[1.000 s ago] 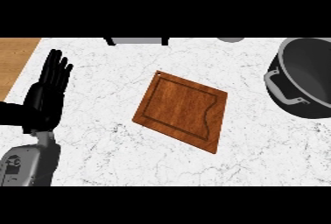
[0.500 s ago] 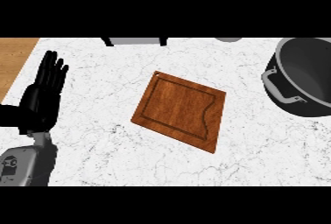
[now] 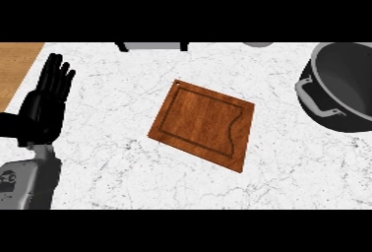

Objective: Pick the lemon from the cutting board and place it in the pot

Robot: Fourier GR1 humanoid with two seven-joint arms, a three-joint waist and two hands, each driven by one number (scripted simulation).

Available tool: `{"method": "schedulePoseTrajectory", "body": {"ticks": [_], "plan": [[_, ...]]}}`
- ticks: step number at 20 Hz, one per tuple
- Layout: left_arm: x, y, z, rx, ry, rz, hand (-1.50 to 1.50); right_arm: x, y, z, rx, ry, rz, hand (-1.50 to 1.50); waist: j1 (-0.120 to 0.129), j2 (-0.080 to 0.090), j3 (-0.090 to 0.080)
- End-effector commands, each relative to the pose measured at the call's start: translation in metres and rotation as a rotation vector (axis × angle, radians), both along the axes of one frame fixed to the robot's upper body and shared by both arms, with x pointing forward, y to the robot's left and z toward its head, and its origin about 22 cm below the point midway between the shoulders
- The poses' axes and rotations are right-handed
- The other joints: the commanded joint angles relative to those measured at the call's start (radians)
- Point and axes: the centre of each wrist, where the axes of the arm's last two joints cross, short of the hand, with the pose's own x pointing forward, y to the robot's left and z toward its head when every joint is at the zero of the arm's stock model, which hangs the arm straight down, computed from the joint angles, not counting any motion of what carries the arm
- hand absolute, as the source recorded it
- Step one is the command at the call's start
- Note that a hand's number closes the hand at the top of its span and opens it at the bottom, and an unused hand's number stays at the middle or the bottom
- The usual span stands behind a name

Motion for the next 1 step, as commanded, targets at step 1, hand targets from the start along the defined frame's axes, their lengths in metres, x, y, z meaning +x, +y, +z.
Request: {"method": "schedulePoseTrajectory", "body": {"ticks": [1], "plan": [[-0.0062, -0.0052, 0.0043, 0.017, -0.004, 0.014, 0.0, -0.0489, 0.0225, -0.0075, -0.005, 0.015, 0.008, -1.5, -0.003, -0.002, 0.0]]}}
